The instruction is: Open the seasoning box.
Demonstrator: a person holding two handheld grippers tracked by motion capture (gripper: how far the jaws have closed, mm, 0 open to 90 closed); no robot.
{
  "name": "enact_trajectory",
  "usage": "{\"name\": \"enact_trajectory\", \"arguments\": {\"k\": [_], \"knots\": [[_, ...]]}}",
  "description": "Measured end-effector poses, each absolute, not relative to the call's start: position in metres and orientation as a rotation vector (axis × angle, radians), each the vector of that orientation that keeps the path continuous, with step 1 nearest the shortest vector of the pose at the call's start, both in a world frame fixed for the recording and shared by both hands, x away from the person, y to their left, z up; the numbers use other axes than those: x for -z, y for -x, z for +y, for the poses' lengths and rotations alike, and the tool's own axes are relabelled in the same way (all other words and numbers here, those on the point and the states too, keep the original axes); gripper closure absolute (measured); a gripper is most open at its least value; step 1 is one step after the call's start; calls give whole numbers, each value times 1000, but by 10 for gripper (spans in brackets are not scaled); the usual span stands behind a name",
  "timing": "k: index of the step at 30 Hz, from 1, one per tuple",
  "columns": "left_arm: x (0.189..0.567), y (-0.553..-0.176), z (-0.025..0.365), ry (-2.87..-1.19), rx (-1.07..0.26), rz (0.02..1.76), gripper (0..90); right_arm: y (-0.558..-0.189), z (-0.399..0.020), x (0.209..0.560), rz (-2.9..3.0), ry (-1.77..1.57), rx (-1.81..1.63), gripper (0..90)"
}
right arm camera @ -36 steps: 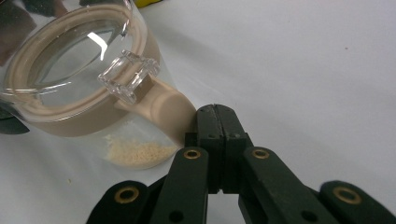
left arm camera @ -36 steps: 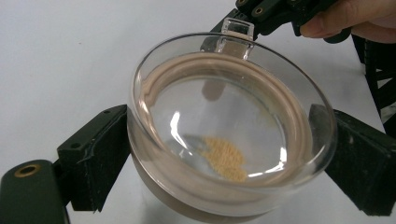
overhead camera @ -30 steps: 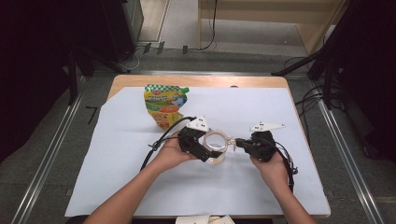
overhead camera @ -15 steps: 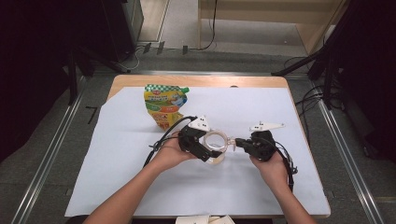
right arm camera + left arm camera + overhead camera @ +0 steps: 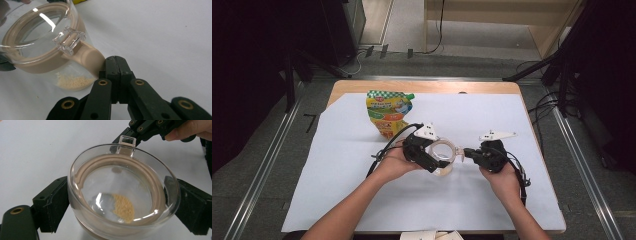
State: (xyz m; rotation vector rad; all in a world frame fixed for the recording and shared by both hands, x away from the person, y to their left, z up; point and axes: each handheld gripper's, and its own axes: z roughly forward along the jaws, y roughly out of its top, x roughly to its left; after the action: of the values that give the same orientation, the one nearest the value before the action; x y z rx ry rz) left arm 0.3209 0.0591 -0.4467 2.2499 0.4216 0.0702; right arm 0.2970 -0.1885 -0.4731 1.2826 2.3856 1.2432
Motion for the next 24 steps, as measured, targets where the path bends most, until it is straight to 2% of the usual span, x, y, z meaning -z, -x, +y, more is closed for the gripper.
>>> {"name": "enact_trajectory", "arguments": {"k": [15, 16, 17, 18, 23, 24], "knots": [[432, -320, 56, -2249, -89, 430, 103, -296, -187, 473, 2388, -1280, -1245, 900], [432, -320, 56, -2246, -93, 422, 138, -296, -187, 473, 2392, -1276, -1243, 900], [428, -319, 57, -2198, -22, 403, 203, -296, -187, 473, 2398, -1279, -1242, 900], [426, -318, 57, -2171, -10, 400, 273, -296, -186, 473, 2399, -1275, -1239, 900], [419, -312, 52, -2192, -41, 372, 292, -294, -180, 474, 2420, -1231, -1226, 900], [416, -310, 51, -2185, -30, 387, 350, -294, -180, 474, 2420, -1222, -1223, 900]]}}
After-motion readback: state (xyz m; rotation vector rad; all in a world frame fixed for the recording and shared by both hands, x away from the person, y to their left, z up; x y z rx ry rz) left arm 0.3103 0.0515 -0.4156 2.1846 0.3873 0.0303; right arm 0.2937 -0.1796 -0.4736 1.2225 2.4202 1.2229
